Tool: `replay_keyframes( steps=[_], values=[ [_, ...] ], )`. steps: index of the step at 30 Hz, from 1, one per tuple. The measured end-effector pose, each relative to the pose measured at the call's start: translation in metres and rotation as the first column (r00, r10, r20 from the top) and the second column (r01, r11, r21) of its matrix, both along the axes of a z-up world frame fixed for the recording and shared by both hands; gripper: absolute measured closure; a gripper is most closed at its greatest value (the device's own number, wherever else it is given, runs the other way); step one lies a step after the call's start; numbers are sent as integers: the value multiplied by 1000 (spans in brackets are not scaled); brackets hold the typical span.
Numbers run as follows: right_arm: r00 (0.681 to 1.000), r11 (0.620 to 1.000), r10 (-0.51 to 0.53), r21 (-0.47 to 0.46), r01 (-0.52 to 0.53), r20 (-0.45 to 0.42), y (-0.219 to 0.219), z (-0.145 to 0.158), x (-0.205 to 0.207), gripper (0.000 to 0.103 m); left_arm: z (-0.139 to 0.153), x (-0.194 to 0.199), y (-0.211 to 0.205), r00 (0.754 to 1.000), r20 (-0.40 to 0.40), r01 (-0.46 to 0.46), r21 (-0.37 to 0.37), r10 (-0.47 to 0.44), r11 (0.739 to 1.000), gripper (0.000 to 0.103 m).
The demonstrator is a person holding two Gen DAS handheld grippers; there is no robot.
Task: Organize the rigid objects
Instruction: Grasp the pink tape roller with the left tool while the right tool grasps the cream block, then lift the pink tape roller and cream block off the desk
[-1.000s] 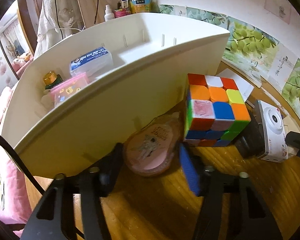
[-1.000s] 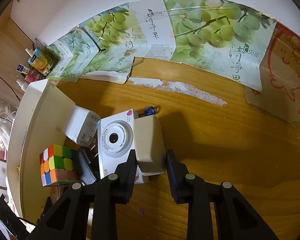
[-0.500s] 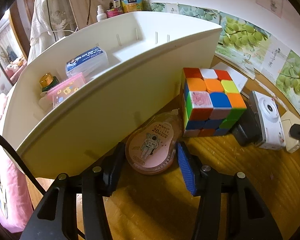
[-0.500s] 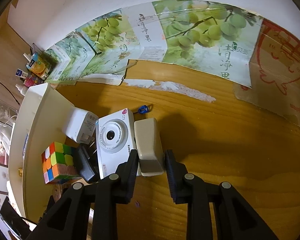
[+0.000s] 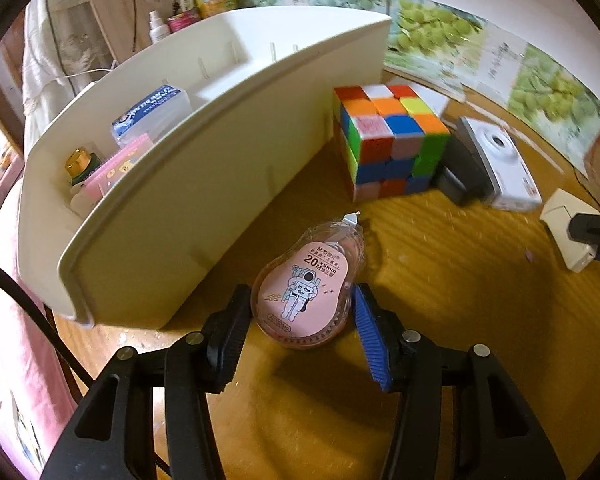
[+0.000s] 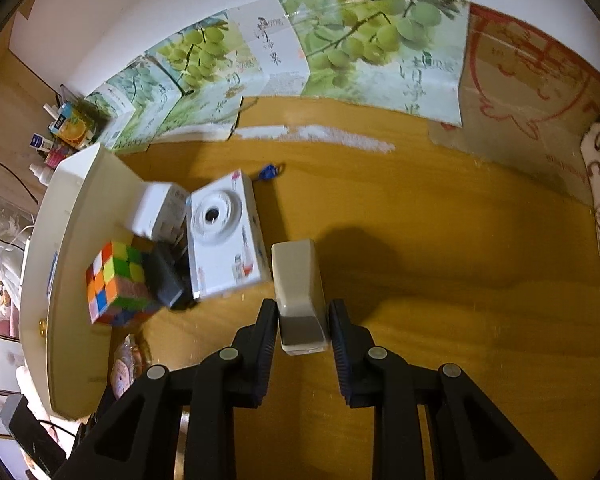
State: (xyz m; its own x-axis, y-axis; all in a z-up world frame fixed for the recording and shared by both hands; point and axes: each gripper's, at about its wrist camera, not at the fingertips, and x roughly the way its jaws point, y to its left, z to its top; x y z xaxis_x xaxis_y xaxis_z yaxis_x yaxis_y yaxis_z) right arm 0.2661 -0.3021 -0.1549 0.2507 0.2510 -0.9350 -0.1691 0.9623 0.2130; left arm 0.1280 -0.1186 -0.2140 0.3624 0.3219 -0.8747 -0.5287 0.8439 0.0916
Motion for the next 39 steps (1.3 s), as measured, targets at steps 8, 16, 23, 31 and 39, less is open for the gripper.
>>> replay_keyframes(
  steps=[8,16,23,31,39],
  values=[
    [1000,1000,-8,28,9,-24,-4,4,-32,77,3,-13,-5,991,-58,116,-32,-118,993,48],
    [998,998,-26,48,29,-51,-10,5,-66,77,7,-26,-1,975,-105,187,-76,-194,979,48],
    [997,996,-33,81,38,-63,-12,7,-88,78,15,-33,-7,945,-118,294,-98,-304,951,48],
    [997,996,-38,76,43,-67,-14,13,-105,78,40,-36,-10,890,-87,438,-104,-447,893,48],
    [997,996,-45,79,50,-71,-9,19,-118,78,63,-31,-10,838,-35,539,-96,-544,837,48]
  ],
)
